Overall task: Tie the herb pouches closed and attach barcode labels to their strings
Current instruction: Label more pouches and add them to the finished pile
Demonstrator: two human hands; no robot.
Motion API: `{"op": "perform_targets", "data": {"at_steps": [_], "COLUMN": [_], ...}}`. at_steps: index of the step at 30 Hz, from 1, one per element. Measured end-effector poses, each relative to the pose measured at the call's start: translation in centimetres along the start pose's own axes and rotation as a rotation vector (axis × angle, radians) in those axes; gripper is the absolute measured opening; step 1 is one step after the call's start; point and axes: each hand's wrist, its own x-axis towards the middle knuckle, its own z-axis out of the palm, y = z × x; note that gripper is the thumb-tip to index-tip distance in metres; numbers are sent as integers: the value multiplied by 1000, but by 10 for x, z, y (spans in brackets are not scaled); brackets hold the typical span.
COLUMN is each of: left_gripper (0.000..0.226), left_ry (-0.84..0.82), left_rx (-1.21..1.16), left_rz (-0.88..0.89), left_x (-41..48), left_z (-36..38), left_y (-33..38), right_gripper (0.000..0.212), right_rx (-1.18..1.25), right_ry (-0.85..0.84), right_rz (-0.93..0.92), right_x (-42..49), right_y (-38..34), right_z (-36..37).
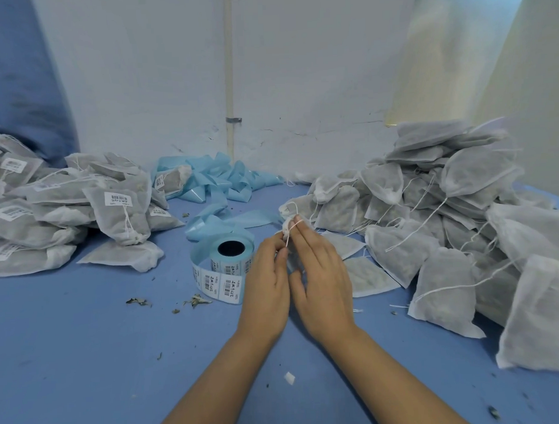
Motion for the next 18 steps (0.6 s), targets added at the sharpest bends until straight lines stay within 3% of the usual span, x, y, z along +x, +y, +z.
{"op": "perform_targets", "data": {"at_steps": [5,11,14,18], "left_gripper": [24,19,22,21], "left_ry": [-53,-191,-205,-90], "left_rx": [86,45,3,-66], "left_rz": [29,-58,-90,-207], "left_x": [-3,-6,-5,-1], "left_z": [0,-1,-1,1], "left_y": [-4,-11,-13,-15], "right_gripper": [35,20,22,32], "right_rx": [46,217,389,681], "right_ry": [104,199,199,172], "right_rz": [20,178,334,545], "right_x": [0,2,2,5], "right_y": [5,6,6,6], "right_z": [-2,-2,-2,-2]}}
